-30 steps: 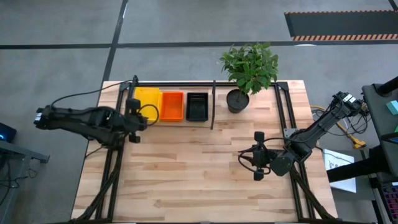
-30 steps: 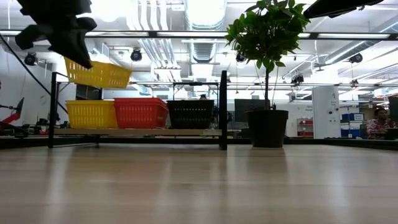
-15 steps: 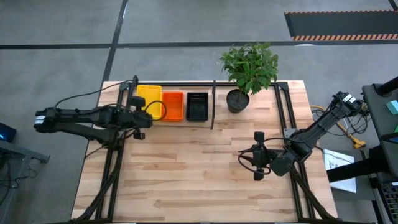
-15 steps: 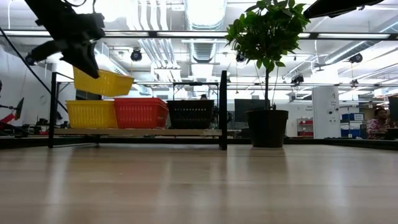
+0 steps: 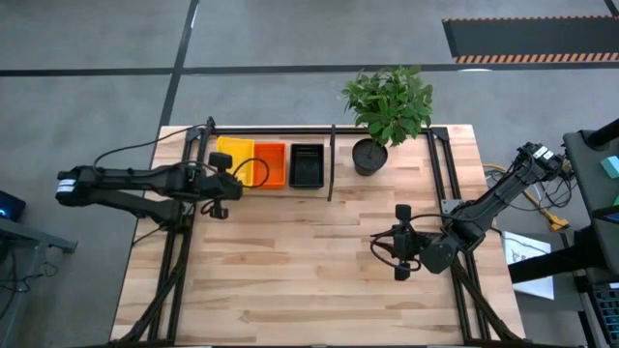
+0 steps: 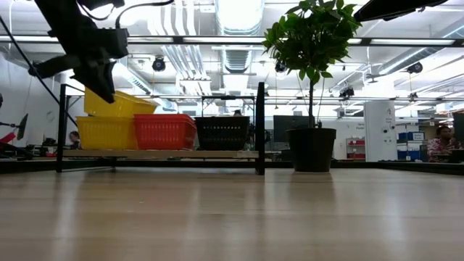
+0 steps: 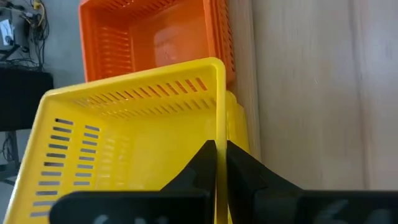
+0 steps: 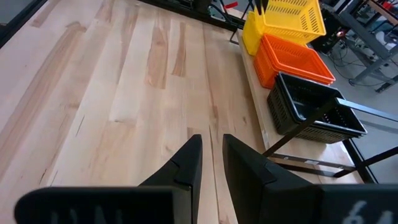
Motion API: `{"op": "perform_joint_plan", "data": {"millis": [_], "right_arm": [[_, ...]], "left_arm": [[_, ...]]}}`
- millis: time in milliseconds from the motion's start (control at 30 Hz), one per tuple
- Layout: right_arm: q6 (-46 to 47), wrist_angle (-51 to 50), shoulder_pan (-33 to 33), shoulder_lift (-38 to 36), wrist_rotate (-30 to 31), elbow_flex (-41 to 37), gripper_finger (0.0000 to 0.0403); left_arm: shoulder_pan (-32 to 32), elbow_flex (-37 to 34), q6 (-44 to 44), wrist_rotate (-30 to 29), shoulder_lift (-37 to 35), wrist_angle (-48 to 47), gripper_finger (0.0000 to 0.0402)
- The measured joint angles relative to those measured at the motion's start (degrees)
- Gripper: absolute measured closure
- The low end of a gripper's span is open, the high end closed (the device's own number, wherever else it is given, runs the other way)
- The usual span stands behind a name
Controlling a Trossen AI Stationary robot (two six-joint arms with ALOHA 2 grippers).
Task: Stack baskets on shelf by color
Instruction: Stack the yellow basket on the yellow basket on the shelf
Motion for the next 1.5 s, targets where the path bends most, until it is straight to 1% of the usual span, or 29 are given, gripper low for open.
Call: {"op": "perform_joint_plan", "data": {"millis": [267,333,667,767,900,1000,1100,1167,1233,1300,1367,1433,1500], "right_arm": [[0.45,0.01,0.0,0.0,-0.02,0.0,0.0346],[0.51,0.0,0.0,0.0,-0.02,0.0,0.0346],[0.62,0.02,0.02,0.0,-0.04,0.0,0.0346],[0.63,0.04,0.0,0.0,-0.04,0.0,0.0346],[0.63,0.04,0.01,0.0,-0.04,0.0,0.0346],[0.63,0.04,0.0,0.0,-0.04,0.0,0.0346],[0.55,0.04,0.0,0.0,-0.04,0.0,0.0346],[0.46,0.03,0.0,0.0,-0.04,0.0,0.0346],[0.42,0.02,0.02,0.0,-0.04,0.0,0.0346],[0.13,0.02,0.01,0.0,-0.06,0.0,0.0346],[0.11,0.0,0.0,0.0,-0.06,0.0,0.0346],[0.07,-0.06,0.02,0.0,-0.07,0.0,0.0346],[0.07,-0.07,0.02,0.0,-0.07,0.0,0.0346]], "left_arm": [[0.03,-0.02,0.0,-2.2,0.99,0.0,0.0398],[0.03,-0.02,0.0,-2.82,0.97,0.0,0.0389],[0.03,-0.01,-0.08,-3.08,0.1,0.0,0.0316],[-0.16,0.47,-0.49,-3.05,0.1,-0.06,0.0305],[-1.04,2.59,-0.62,-3.03,0.05,0.02,0.03],[-1.49,4.67,-0.86,-2.87,0.05,0.04,0.0299],[-1.9,6.75,-5.62,-0.77,0.04,1.79,0.0299],[-2.35,7.15,-10.8,3.2,0.01,5.58,0.0299],[-3.52,6.95,-14.94,7.77,0.38,7.32,0.0304],[-5.16,5.94,-17.17,10.87,1.51,7.39,0.0315],[-6.81,4.53,-18.01,12.25,3.58,6.43,0.0333],[-7.66,3.81,-19.08,12.02,6.07,4.16,0.0357],[-7.68,3.5,-20.19,10.18,9.15,-0.12,0.0384]]}}
